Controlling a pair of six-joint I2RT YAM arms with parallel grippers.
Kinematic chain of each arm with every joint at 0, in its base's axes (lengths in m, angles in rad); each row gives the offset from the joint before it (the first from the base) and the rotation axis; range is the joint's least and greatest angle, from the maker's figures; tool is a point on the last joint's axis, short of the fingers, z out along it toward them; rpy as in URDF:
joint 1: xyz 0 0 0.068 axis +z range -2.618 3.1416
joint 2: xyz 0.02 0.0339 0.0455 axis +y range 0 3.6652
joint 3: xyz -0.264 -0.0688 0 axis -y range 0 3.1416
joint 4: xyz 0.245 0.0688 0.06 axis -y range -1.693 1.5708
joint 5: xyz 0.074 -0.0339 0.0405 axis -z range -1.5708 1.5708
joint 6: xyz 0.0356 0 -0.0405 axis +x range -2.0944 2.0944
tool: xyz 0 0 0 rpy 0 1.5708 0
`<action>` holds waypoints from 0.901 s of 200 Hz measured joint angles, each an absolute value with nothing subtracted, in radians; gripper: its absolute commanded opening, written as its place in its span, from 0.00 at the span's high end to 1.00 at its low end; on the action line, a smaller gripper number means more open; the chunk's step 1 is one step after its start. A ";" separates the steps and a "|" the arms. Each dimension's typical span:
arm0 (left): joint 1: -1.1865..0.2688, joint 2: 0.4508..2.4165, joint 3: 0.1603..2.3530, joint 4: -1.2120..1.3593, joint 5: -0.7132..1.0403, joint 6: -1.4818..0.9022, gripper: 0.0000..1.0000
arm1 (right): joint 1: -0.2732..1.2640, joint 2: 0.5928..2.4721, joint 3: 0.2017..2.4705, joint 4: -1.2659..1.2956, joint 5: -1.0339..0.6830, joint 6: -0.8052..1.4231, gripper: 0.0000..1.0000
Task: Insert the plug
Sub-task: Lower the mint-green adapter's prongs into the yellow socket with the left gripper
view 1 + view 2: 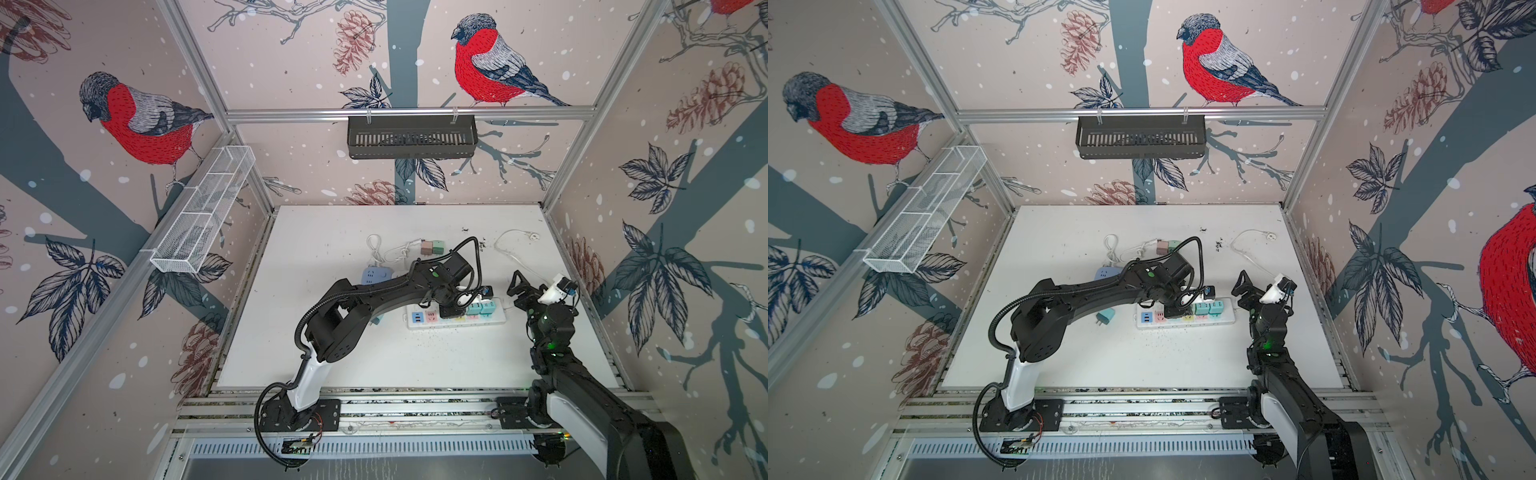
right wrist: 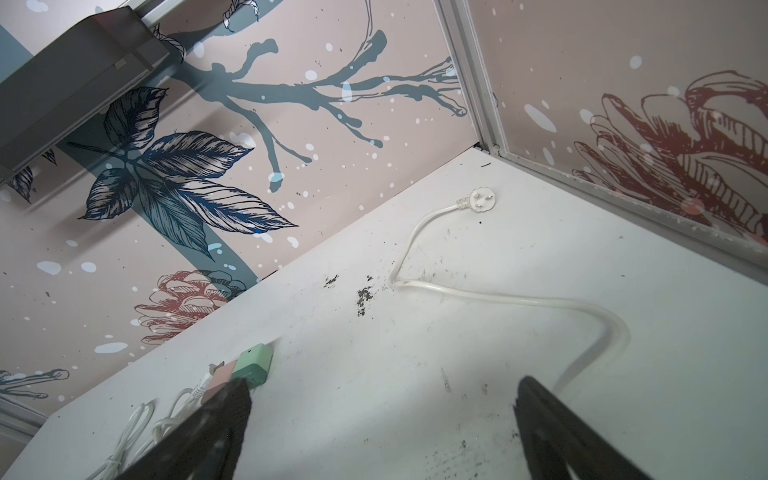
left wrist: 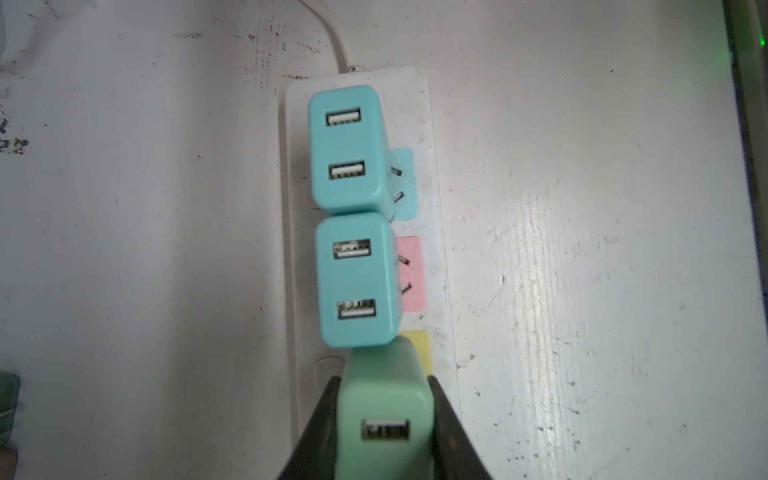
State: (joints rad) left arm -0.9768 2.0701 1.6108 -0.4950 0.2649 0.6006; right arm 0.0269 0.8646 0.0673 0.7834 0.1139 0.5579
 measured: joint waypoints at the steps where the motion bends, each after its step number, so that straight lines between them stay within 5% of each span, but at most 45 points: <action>1: -0.977 2.070 1.610 -0.494 0.265 0.601 1.00 | 0.027 0.865 0.067 0.783 0.114 0.558 0.00; 180: -0.957 2.074 1.547 -0.406 0.303 0.548 1.00 | 0.025 0.889 0.073 0.783 0.088 0.572 0.00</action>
